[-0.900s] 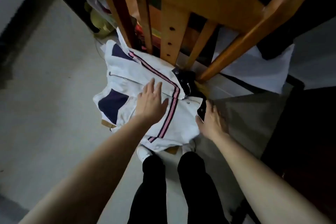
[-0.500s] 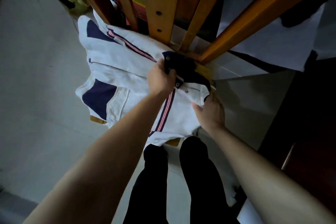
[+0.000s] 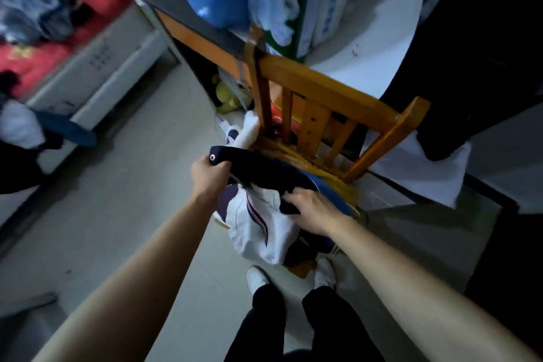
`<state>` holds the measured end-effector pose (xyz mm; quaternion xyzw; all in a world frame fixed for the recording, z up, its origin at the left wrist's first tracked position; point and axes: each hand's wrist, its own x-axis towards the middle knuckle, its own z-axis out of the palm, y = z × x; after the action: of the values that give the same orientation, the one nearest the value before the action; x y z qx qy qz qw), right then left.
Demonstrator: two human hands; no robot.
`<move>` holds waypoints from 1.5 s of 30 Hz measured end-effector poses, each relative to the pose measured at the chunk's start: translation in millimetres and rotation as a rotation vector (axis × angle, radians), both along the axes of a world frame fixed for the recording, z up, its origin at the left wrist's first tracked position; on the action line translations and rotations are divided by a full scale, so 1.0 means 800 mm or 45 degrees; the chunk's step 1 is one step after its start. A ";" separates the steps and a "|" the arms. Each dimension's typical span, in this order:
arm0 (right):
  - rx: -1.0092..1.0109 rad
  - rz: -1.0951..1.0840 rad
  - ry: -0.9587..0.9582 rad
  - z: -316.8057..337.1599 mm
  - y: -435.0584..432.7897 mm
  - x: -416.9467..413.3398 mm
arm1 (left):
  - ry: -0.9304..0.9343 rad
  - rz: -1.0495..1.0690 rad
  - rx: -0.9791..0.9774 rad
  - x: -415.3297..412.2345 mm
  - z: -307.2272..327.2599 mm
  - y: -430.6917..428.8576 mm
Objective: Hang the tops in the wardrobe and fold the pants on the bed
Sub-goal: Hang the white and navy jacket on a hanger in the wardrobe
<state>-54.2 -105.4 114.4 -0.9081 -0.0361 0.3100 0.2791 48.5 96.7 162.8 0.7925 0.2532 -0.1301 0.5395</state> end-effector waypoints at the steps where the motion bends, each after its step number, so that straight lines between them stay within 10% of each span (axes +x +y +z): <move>1: 0.005 0.026 -0.013 0.024 0.008 0.008 | -0.032 0.060 -0.019 0.003 0.030 0.014; 8: 0.006 0.211 -0.117 0.162 0.040 0.058 | -0.457 0.262 -0.068 0.014 0.206 0.092; 16: 0.403 -0.728 -0.417 0.241 0.113 0.089 | -0.941 0.504 -0.385 -0.031 0.330 0.146; 24: 1.159 -0.857 0.476 0.275 0.234 0.093 | -1.024 0.656 -0.130 -0.119 0.328 0.264; 39: 1.308 -0.473 0.300 0.331 0.549 0.042 | 0.131 0.454 0.329 -0.276 0.196 0.537; 45: 1.422 -0.107 0.404 0.376 0.647 0.029 | 0.150 0.394 0.142 -0.295 0.200 0.601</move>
<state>-30.9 411.9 414.9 -0.5664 -0.1160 0.3648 0.7298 -187.5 577.9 322.8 0.7637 0.4100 -0.0774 0.4926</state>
